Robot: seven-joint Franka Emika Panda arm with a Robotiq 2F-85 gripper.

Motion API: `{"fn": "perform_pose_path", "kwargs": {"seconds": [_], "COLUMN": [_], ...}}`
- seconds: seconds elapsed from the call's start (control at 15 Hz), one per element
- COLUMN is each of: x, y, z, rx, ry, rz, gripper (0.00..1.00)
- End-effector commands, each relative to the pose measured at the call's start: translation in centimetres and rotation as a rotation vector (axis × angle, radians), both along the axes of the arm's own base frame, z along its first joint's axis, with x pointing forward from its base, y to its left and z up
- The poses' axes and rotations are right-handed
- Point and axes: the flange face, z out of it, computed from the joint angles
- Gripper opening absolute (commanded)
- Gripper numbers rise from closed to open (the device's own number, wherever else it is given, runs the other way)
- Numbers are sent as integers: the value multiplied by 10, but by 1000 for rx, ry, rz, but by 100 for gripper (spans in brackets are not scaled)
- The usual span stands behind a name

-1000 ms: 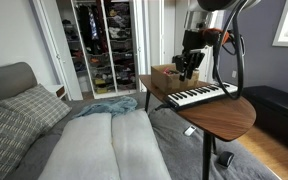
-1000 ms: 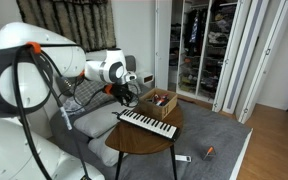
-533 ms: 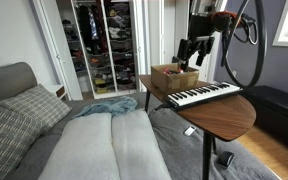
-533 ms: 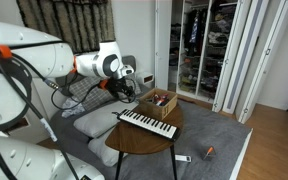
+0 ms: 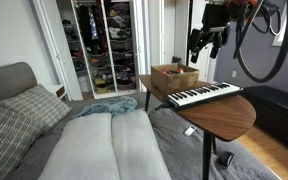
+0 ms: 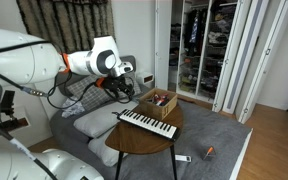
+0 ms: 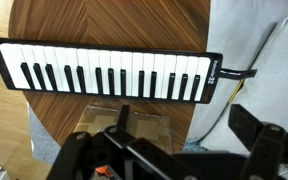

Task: Push the first a key from the left on the keyboard

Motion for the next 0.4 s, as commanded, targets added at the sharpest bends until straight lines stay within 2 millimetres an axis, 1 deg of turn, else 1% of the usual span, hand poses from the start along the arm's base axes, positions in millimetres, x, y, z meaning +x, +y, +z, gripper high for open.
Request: {"fn": "perform_pose_path", "kwargs": {"seconds": [0.0, 0.33], "x": [-3, -6], "y": [-2, -4], "z": [0, 1], "rx": [-1, -1], "ry": [0, -3], "rz": [-7, -15], "gripper": [100, 100]}}
